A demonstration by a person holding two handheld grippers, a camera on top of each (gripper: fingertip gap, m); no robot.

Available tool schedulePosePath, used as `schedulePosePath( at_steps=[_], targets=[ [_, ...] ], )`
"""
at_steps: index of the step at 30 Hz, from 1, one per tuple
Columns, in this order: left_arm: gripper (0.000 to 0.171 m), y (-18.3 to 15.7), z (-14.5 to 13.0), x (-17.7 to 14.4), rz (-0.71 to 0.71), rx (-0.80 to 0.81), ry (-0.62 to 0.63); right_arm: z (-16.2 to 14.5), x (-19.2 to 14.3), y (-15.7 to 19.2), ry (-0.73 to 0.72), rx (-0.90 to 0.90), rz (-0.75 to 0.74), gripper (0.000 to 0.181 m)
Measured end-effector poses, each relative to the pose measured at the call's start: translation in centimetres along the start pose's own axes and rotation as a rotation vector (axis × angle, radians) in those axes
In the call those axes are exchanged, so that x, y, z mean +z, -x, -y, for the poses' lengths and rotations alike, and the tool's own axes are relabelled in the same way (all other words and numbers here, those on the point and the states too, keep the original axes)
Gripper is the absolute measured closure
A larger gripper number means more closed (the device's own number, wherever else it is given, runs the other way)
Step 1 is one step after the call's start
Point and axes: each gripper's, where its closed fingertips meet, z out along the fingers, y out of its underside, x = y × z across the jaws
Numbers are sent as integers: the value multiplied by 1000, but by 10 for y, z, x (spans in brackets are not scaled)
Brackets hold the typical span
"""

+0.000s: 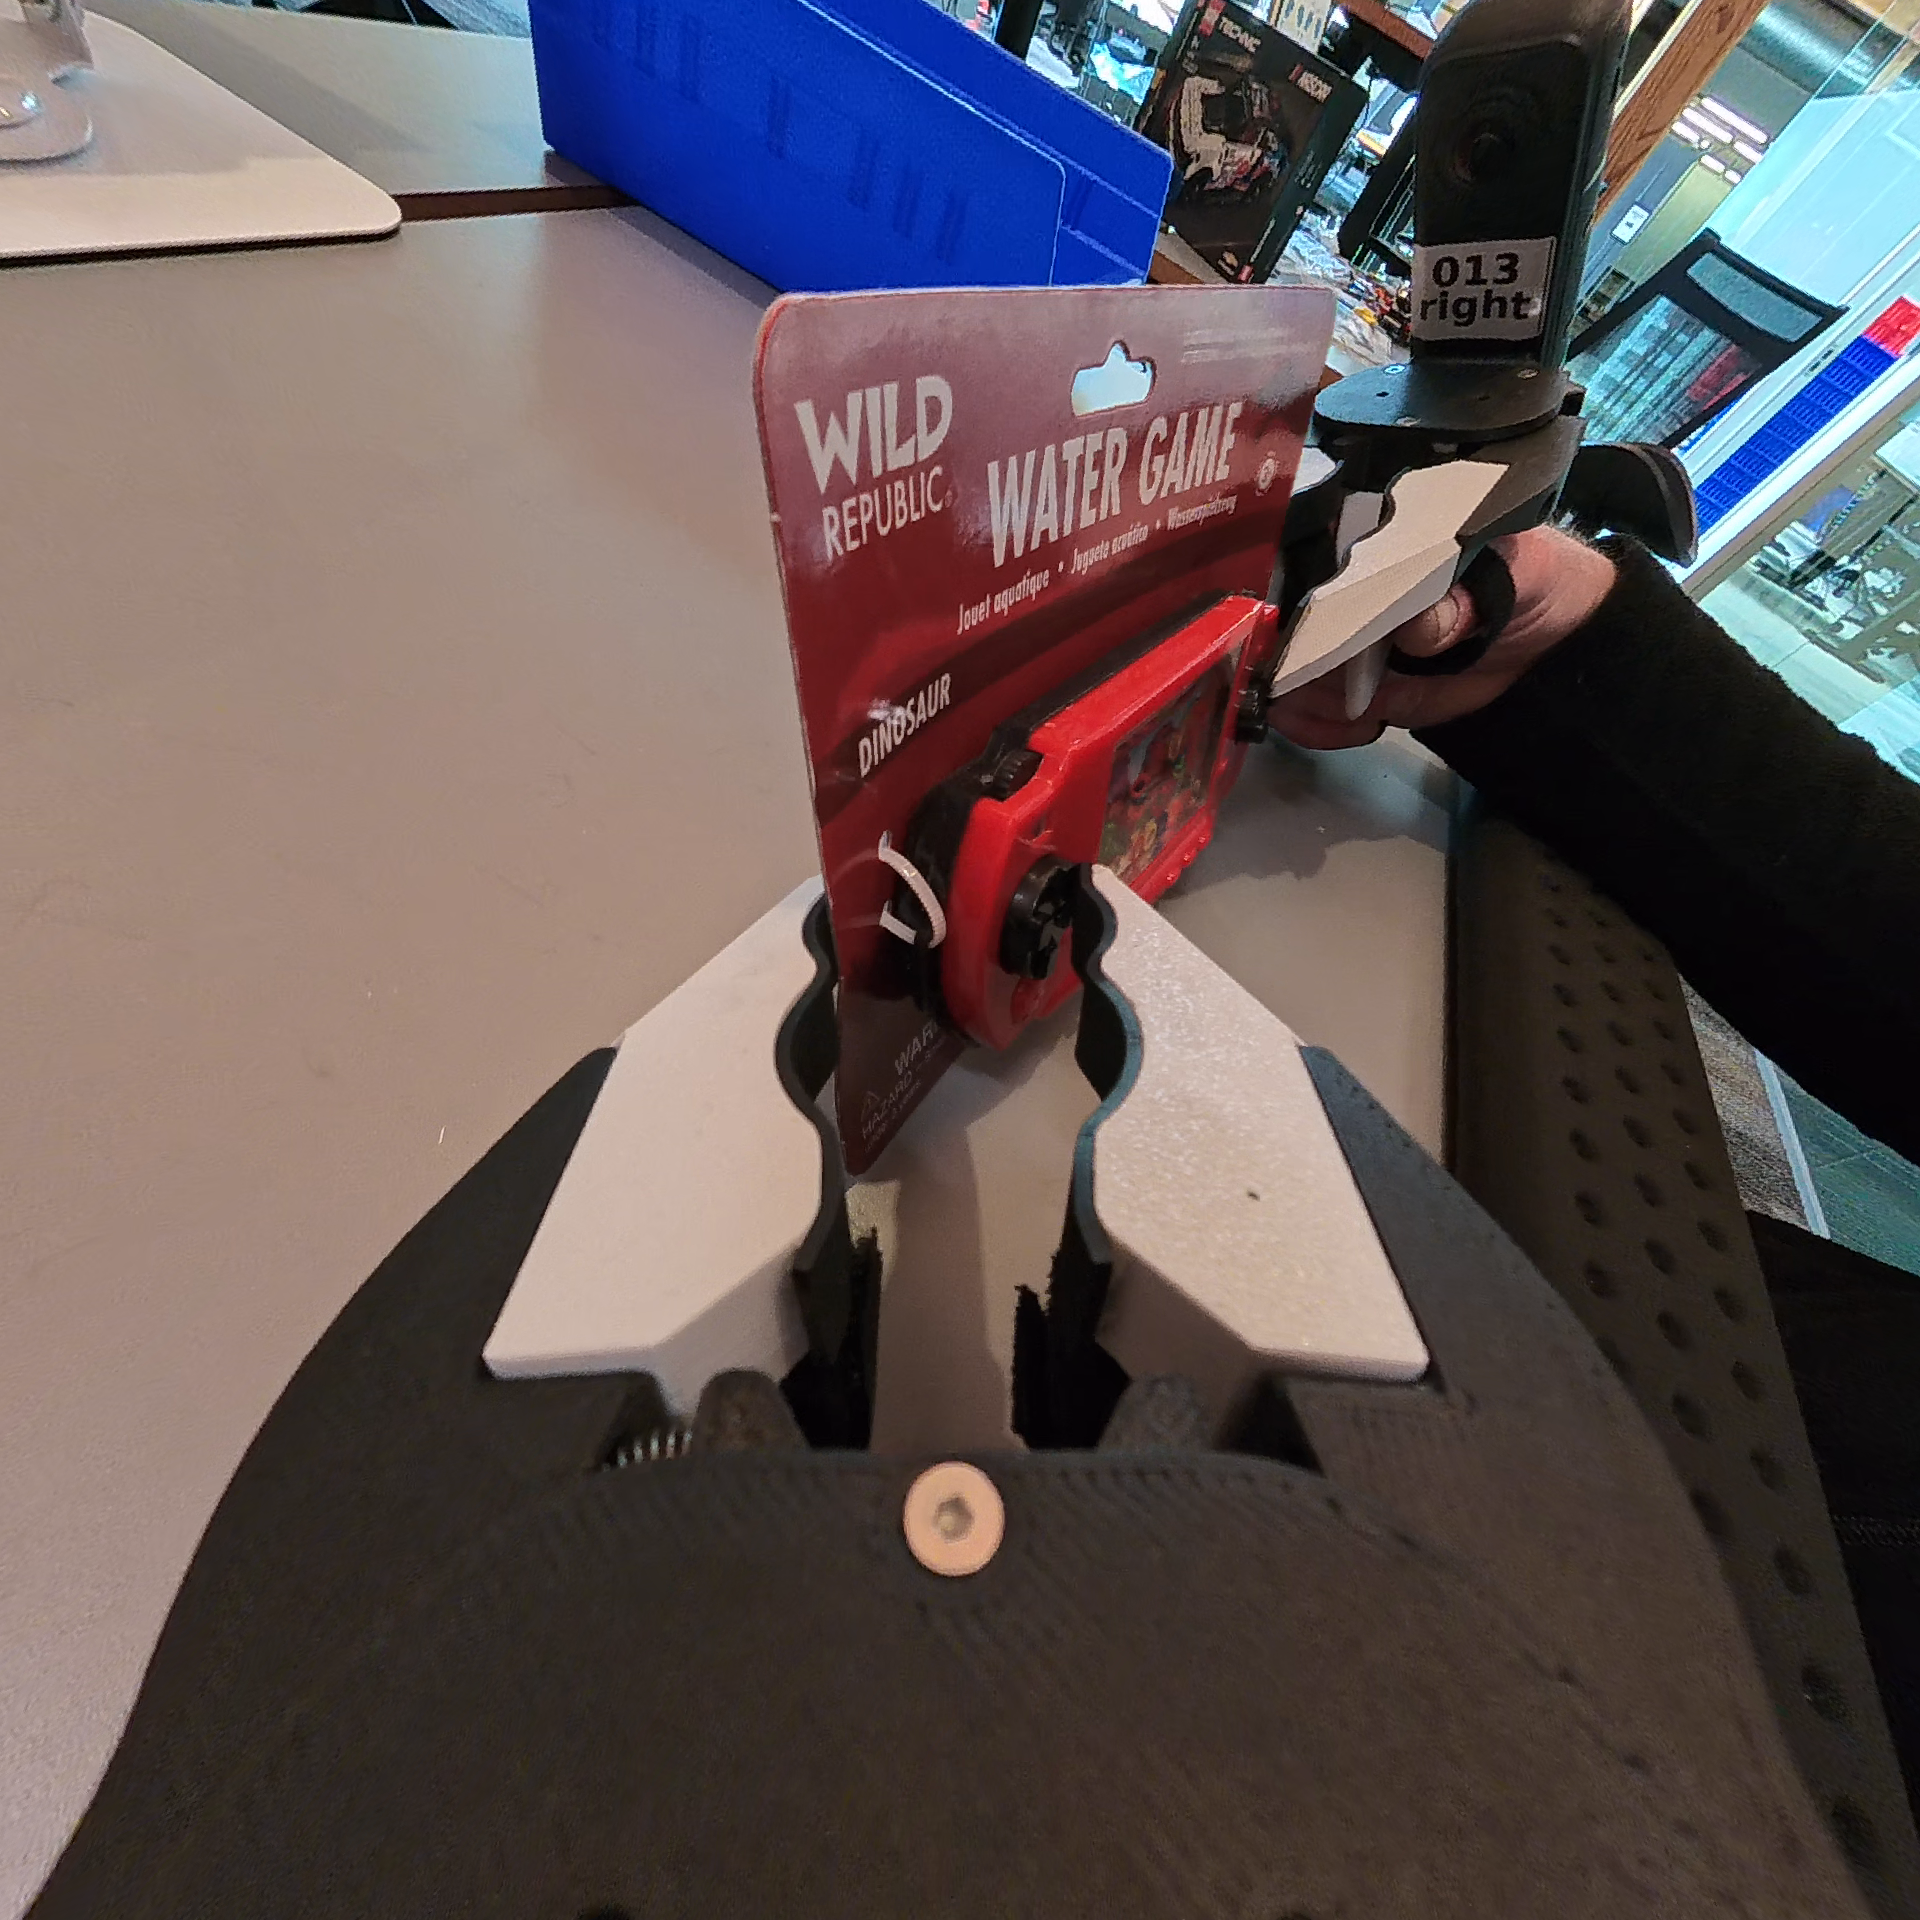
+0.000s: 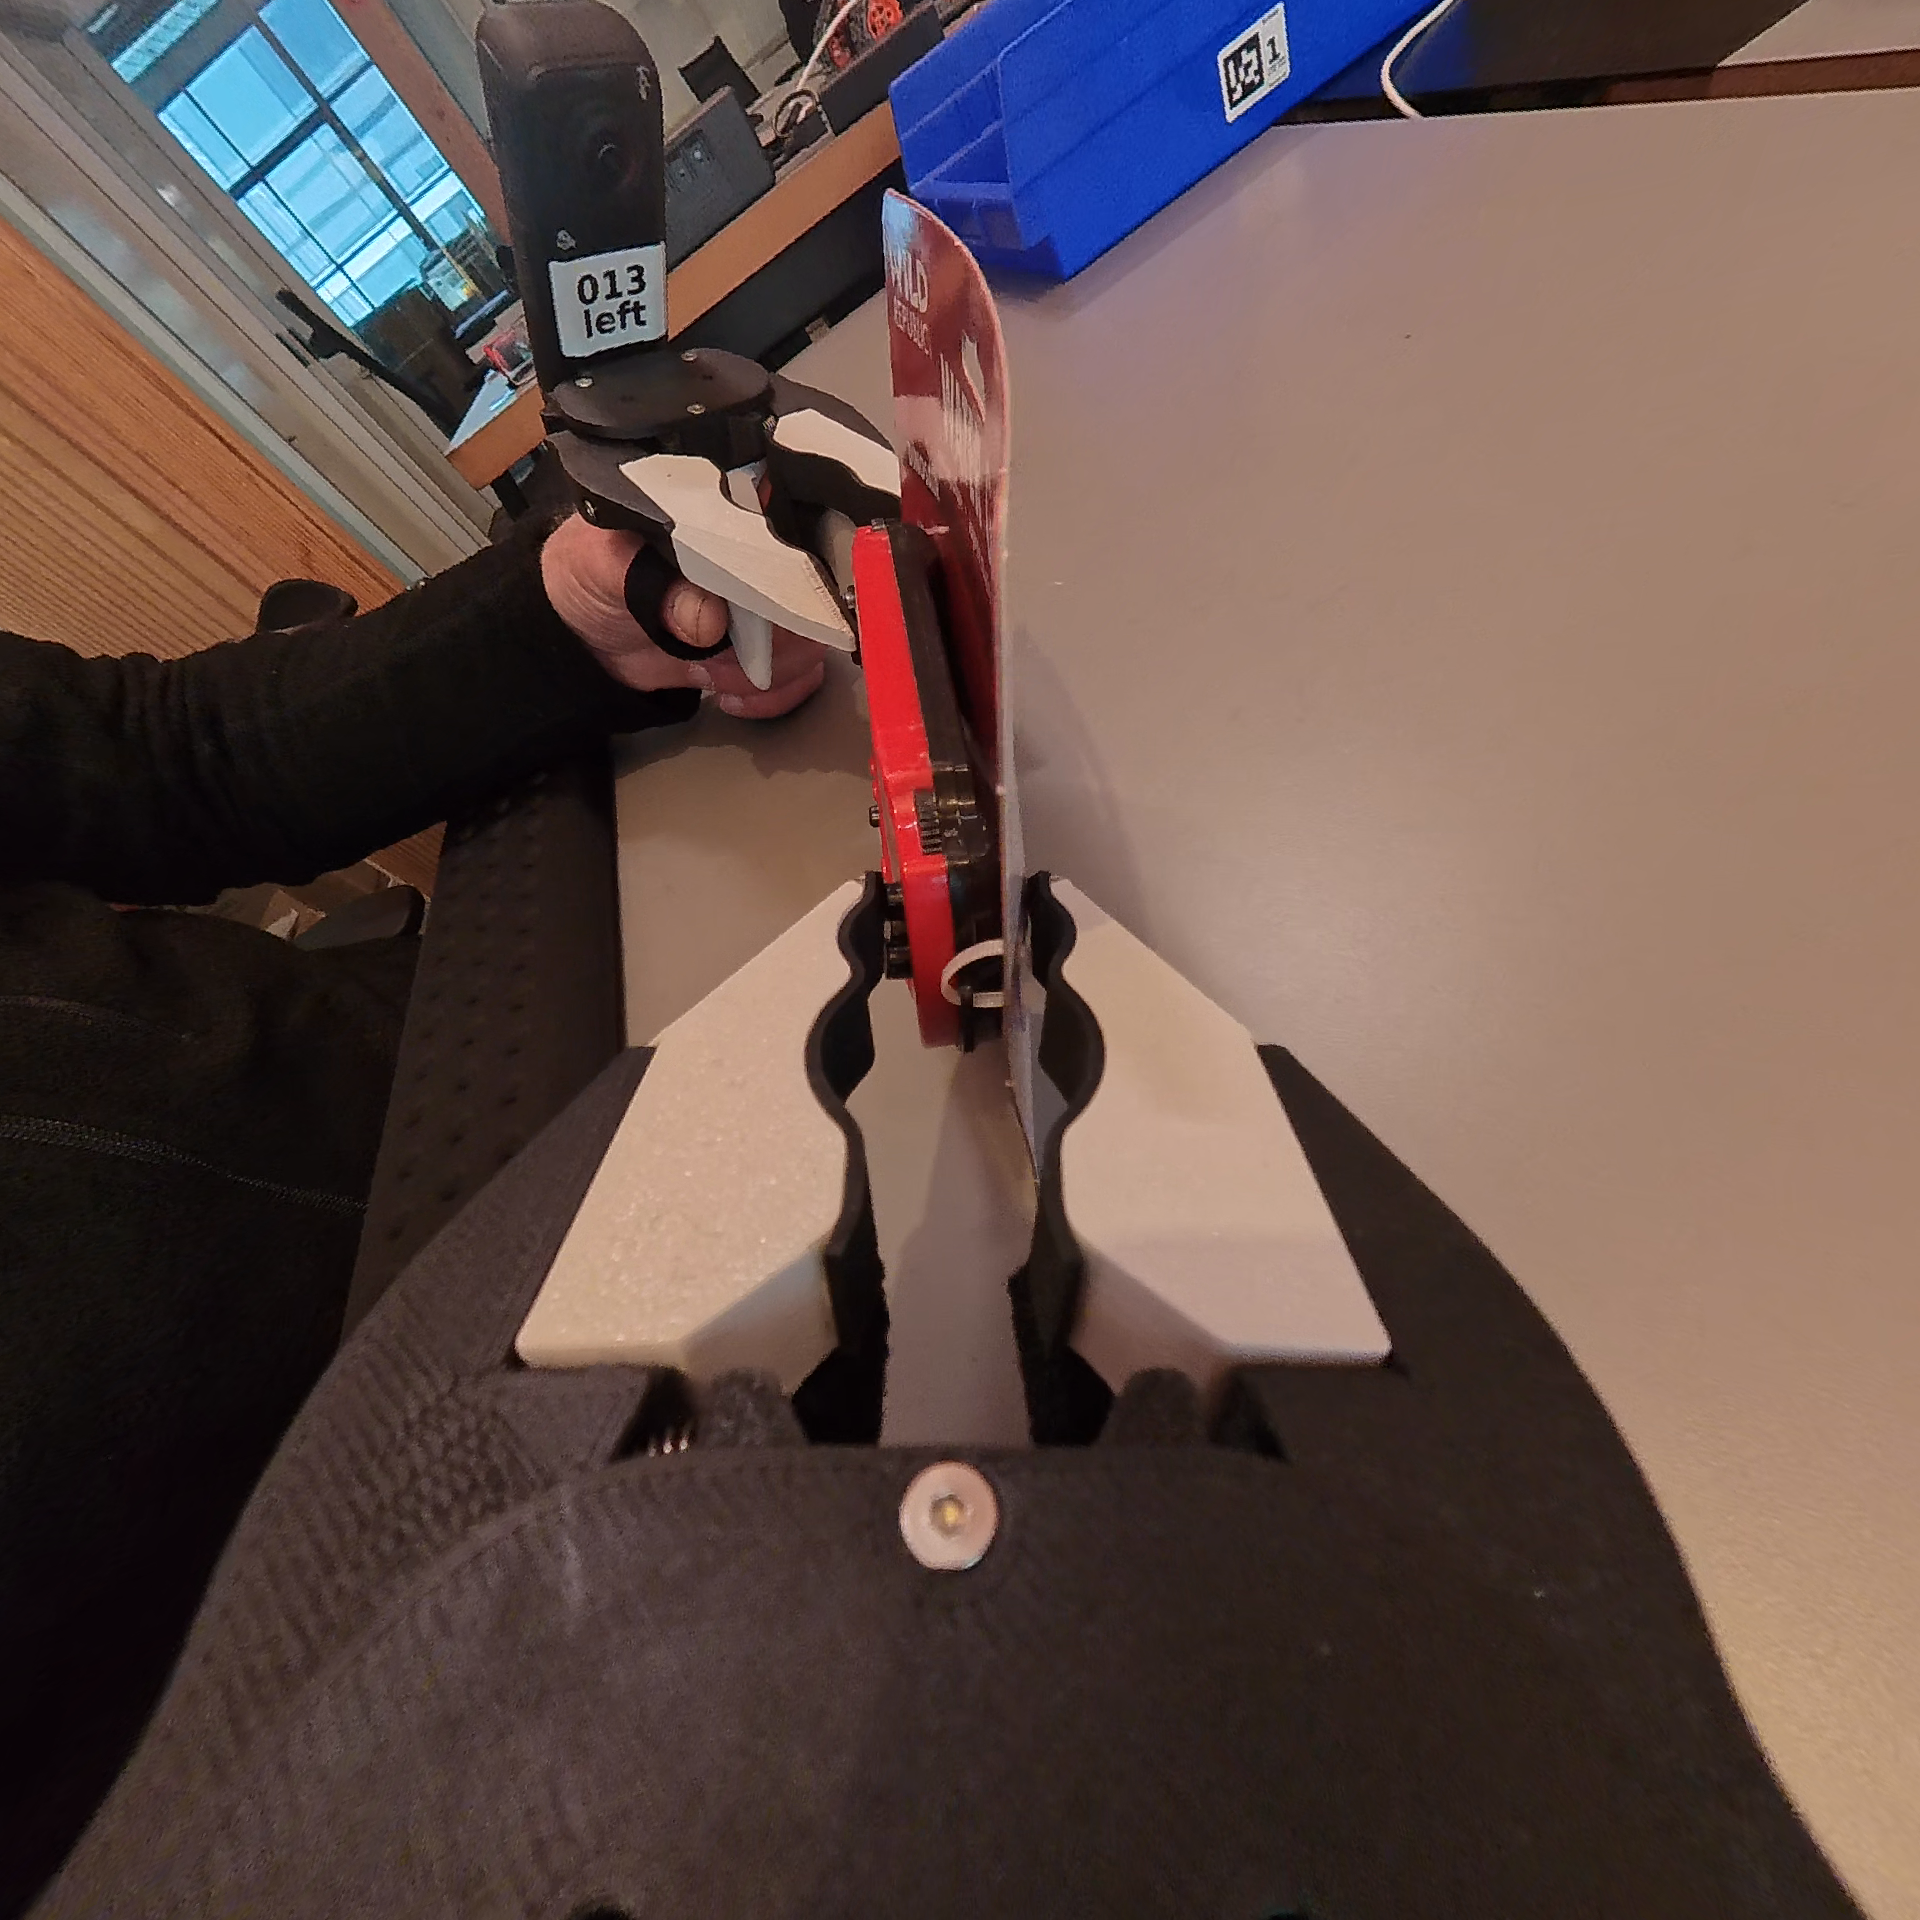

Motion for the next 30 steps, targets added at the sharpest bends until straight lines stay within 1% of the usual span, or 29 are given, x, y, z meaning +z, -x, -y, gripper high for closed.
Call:
schedulePosePath(
  at_steps=[18,21,30],
  targets=[
    [128,-2,-1,-1,-12,17,12,0,1,-1,16,-10,-9,159],
    [129,-1,-1,0,-3,22,13,0,0,-2,8,-9,-13,155],
    [129,0,-1,0,-2,18,13,-2,0,-1,13,-12,-10,150]
  ],
)
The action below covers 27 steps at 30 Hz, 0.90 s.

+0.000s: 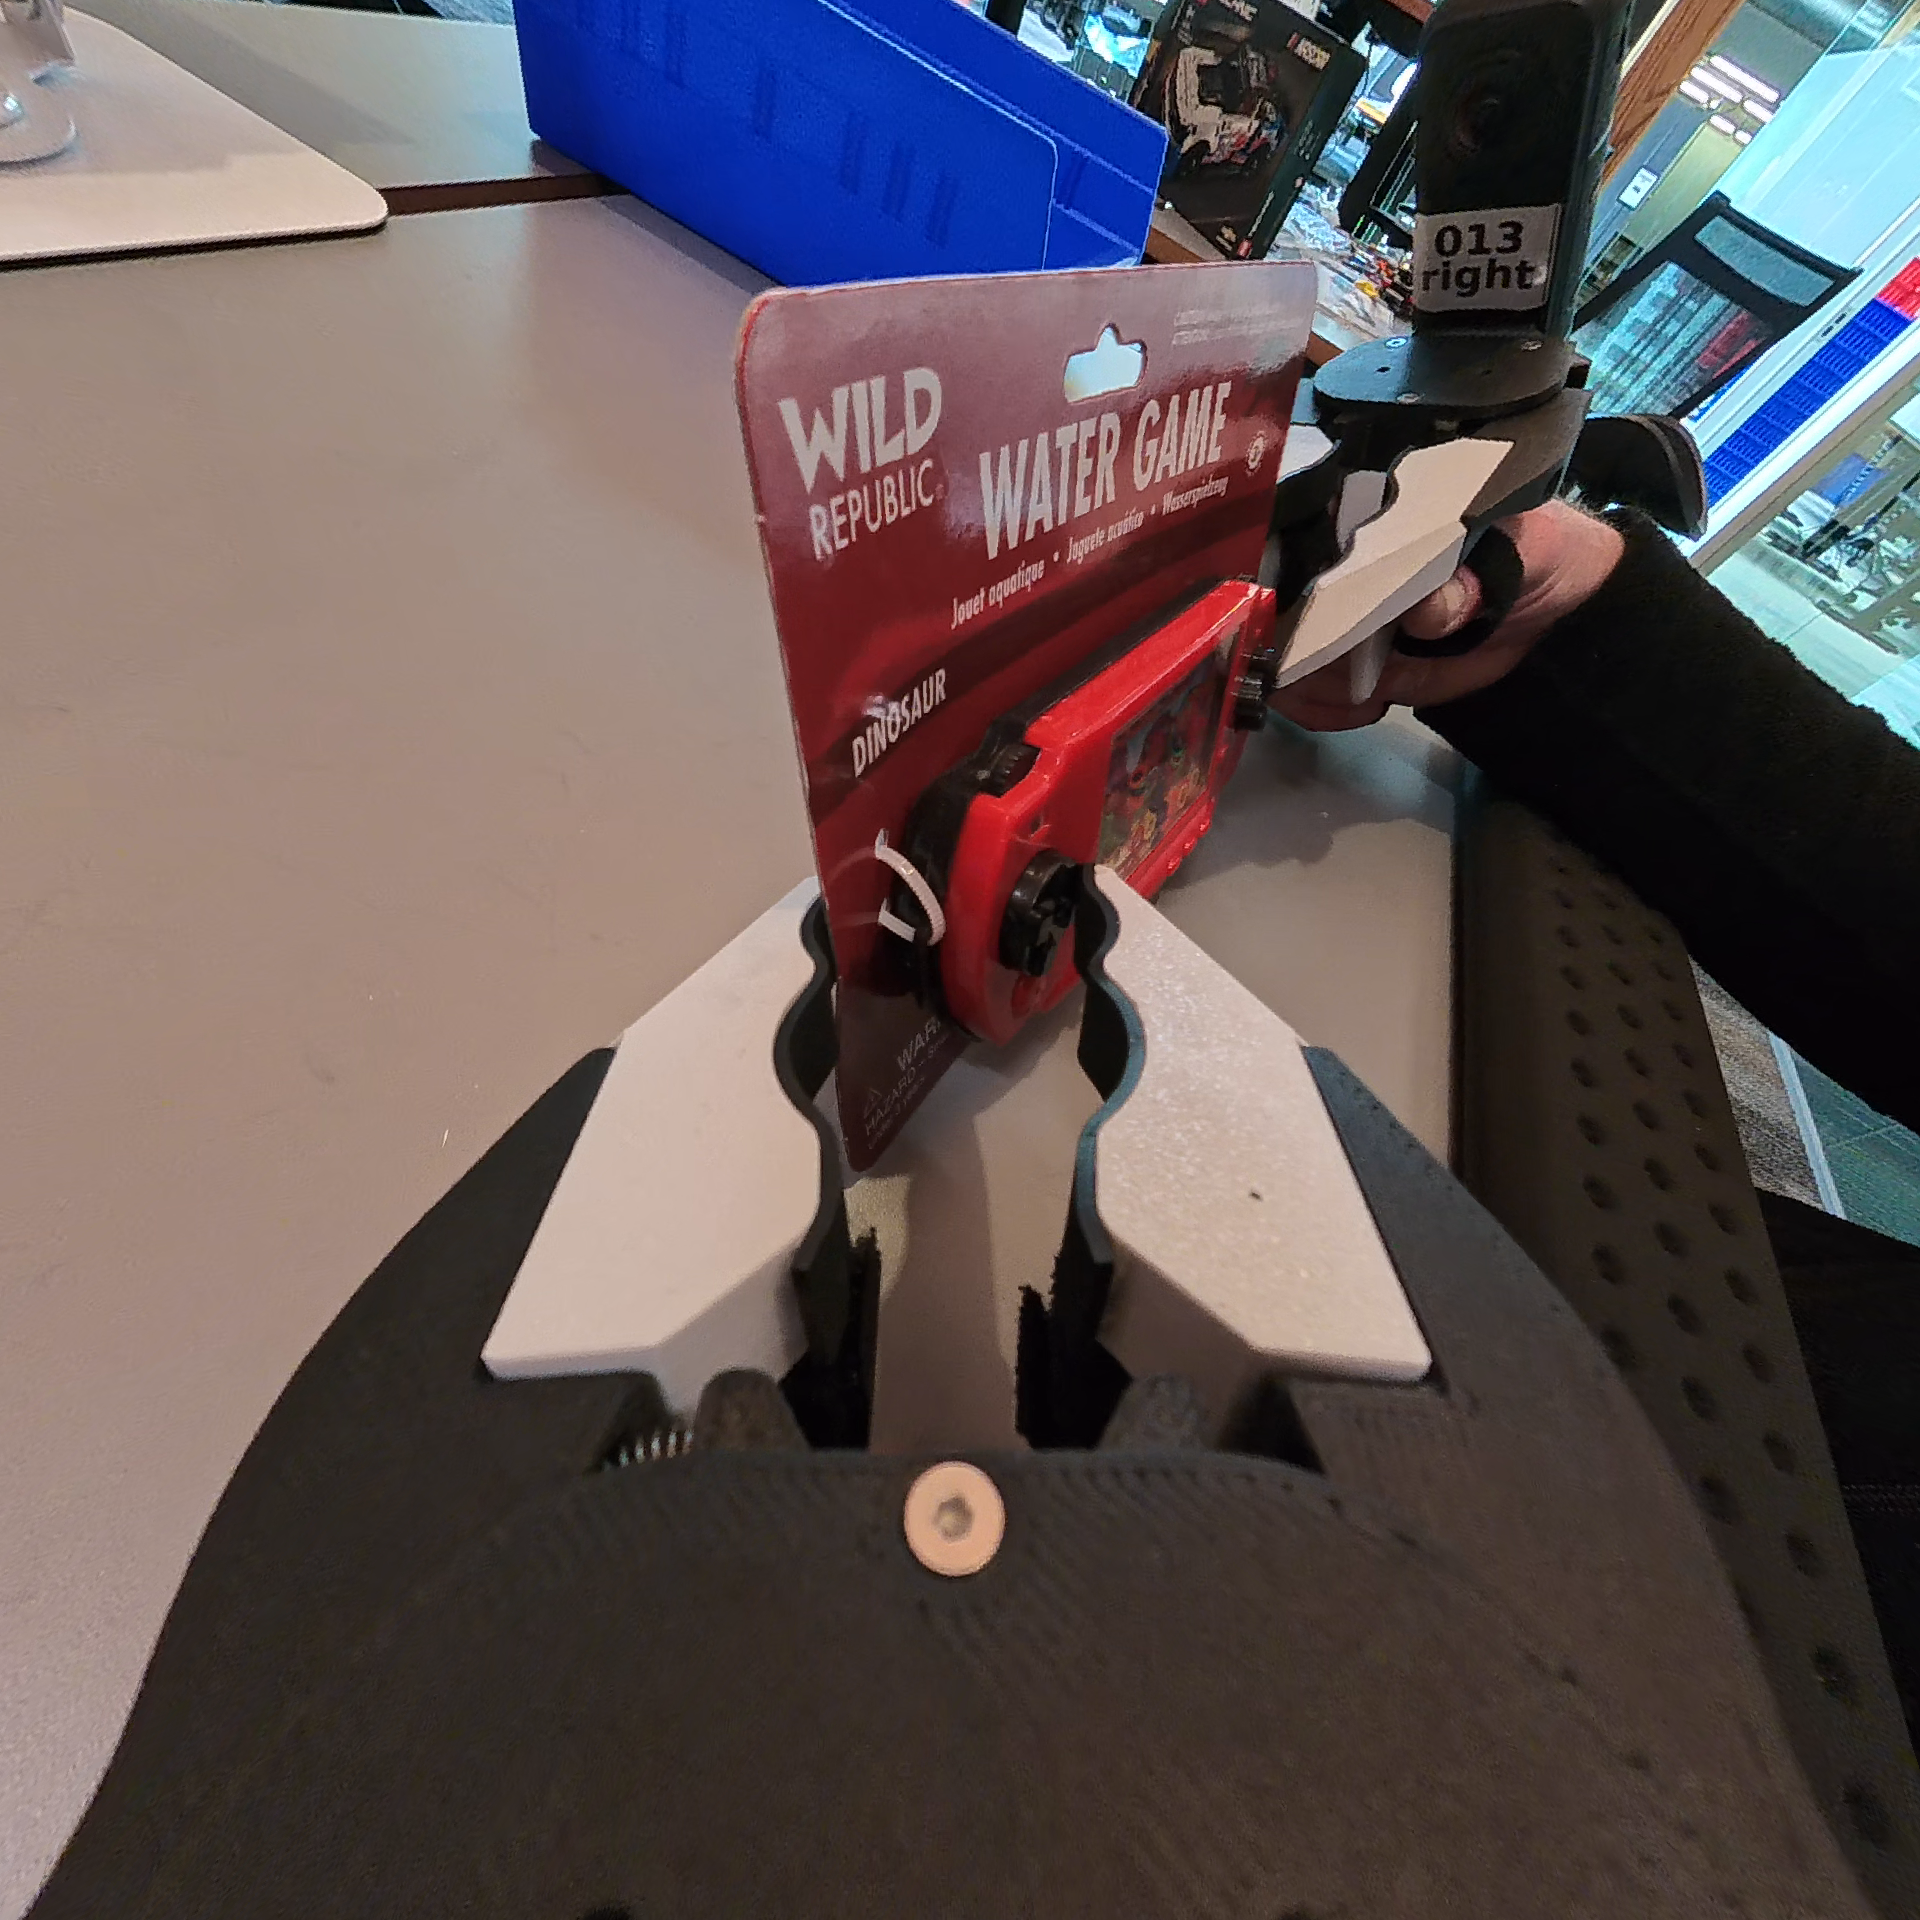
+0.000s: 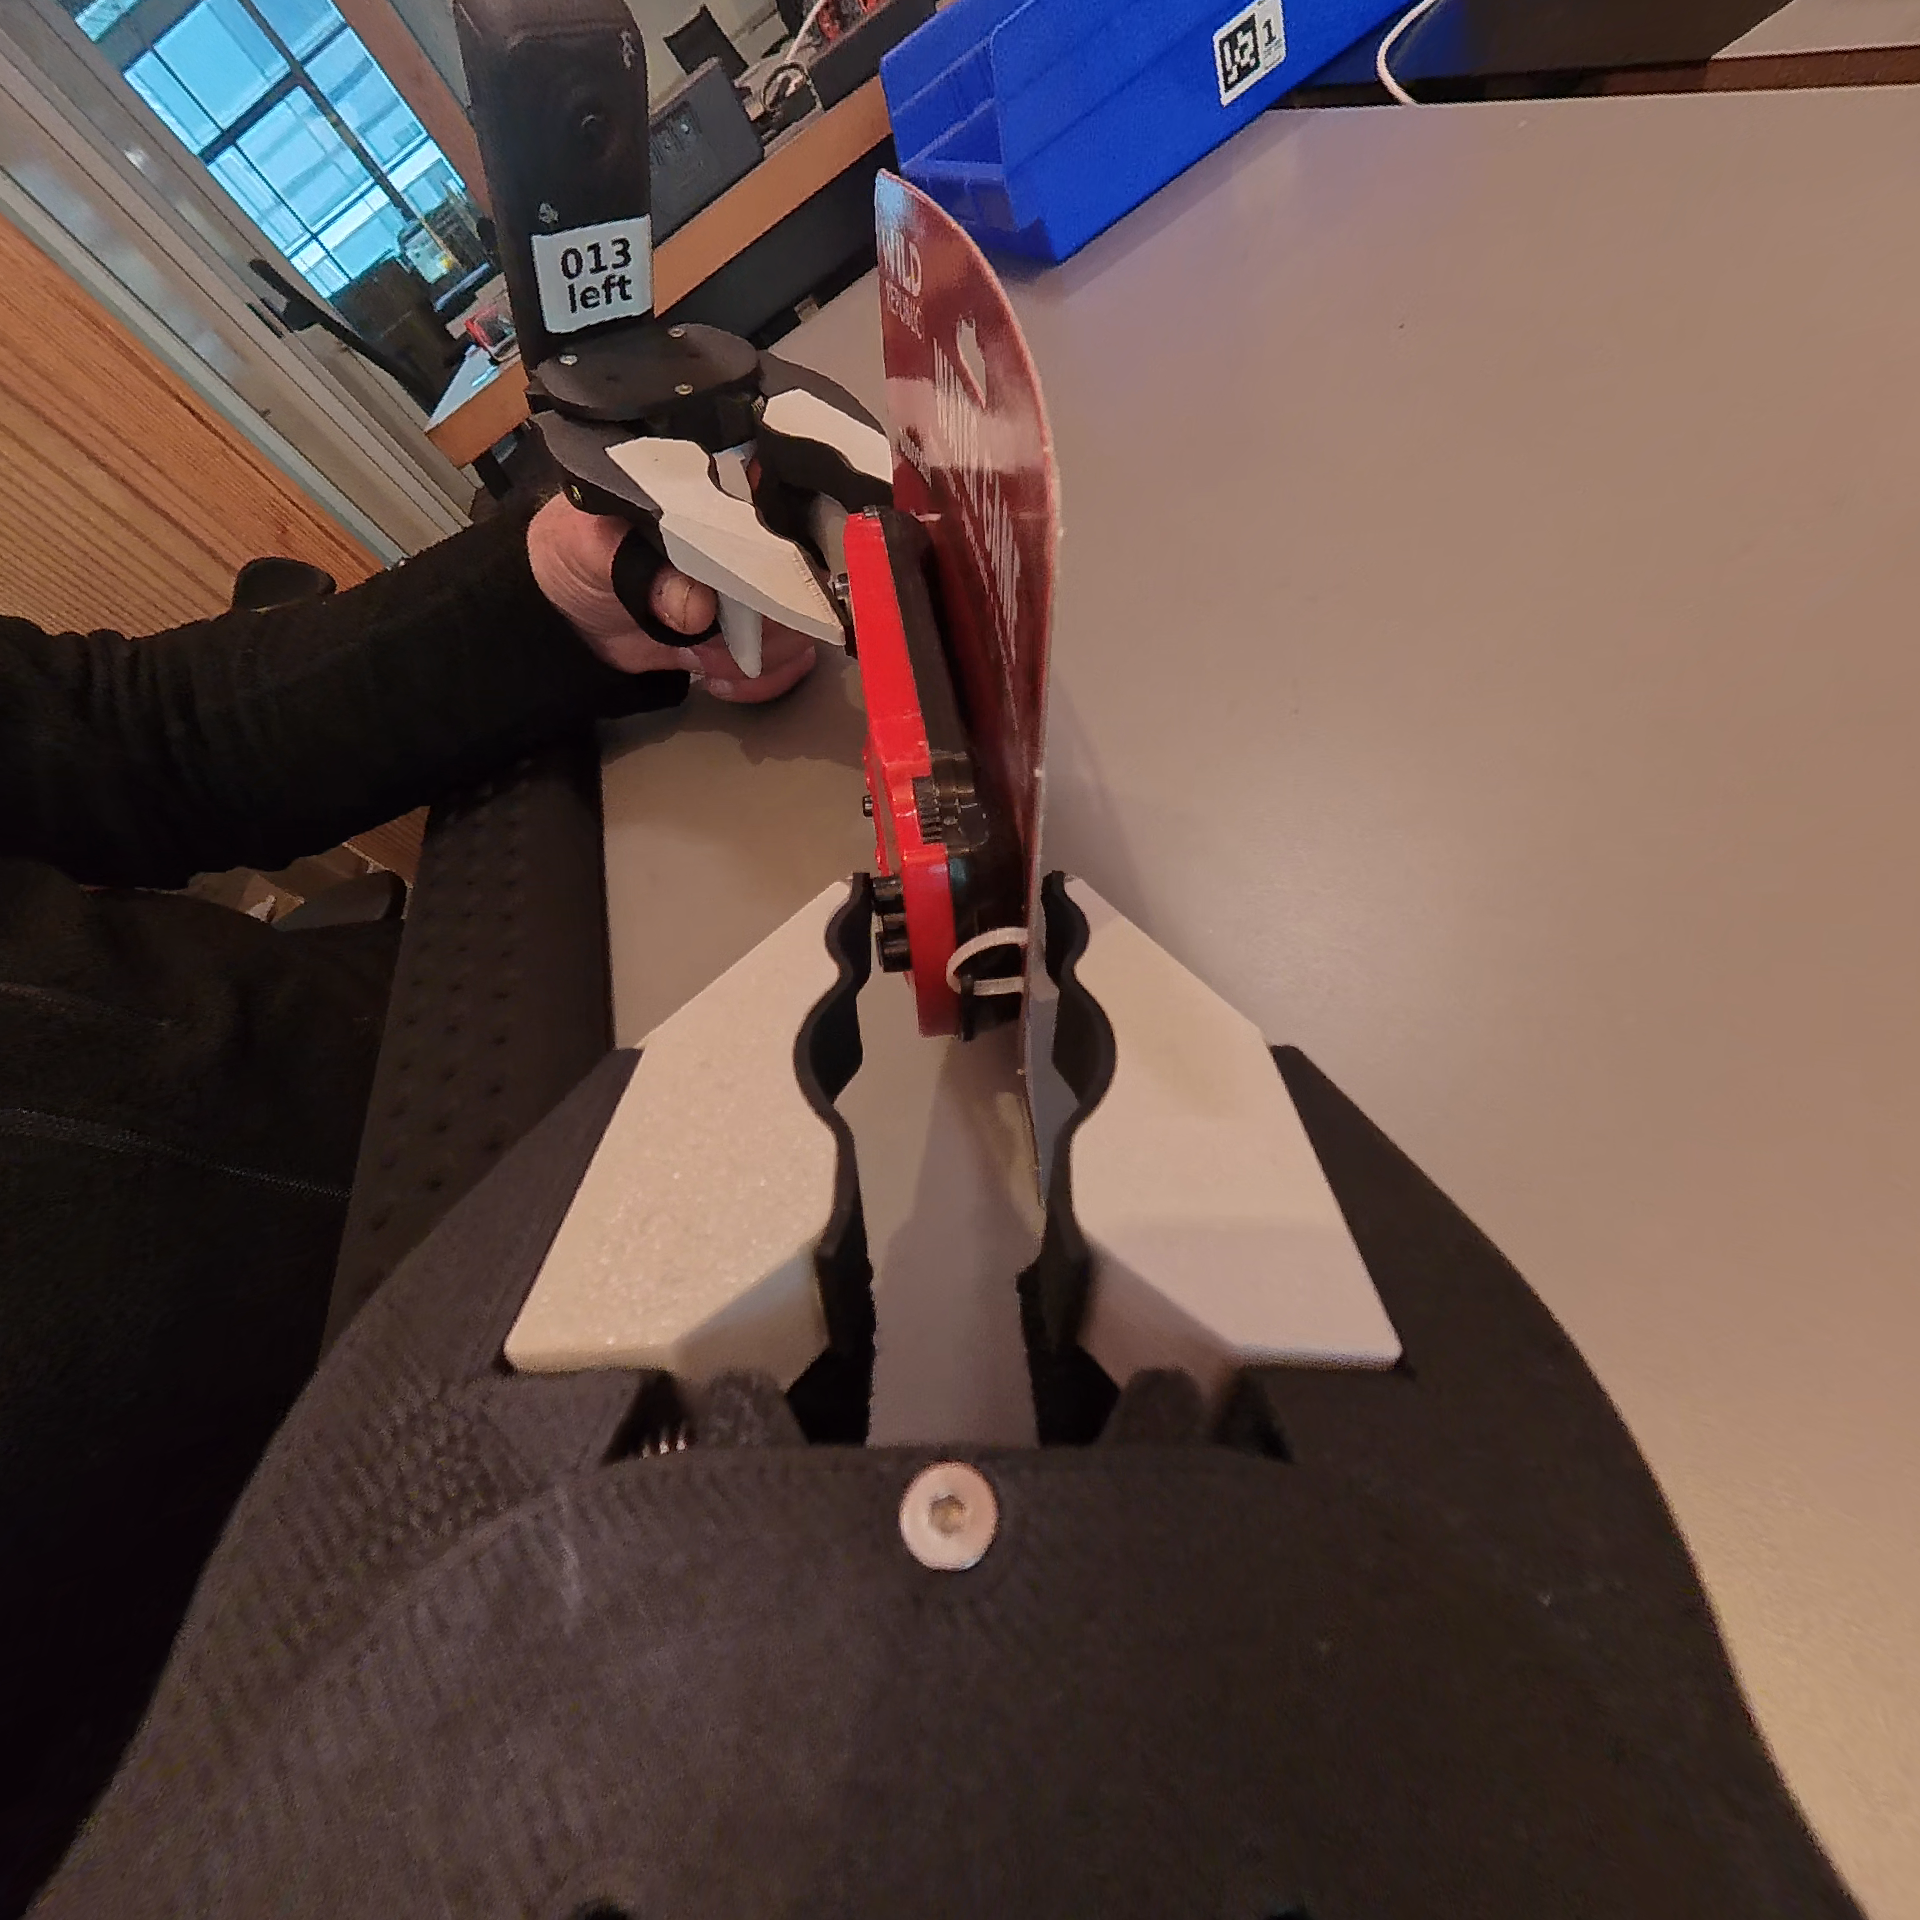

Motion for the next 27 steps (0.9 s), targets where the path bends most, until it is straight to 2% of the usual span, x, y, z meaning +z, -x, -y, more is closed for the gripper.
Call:
schedulePosePath(
  at_steps=[8,14,17,22,27],
  targets=[
    [130,2,0,0,5,-9,-2,-6,0,0,46,-47,-34,145],
    [130,1,0,0,6,-9,-3,-7,-2,5,51,-63,-19,133],
    [130,2,0,0,6,-12,-3,-8,-3,-4,65,-84,-84,133],
    [130,1,0,0,8,-10,-5,-11,-1,-7,74,-75,-78,147],
    [130,1,4,-2,20,4,-18,-9,-1,-7,43,-40,-49,152]
  ],
)
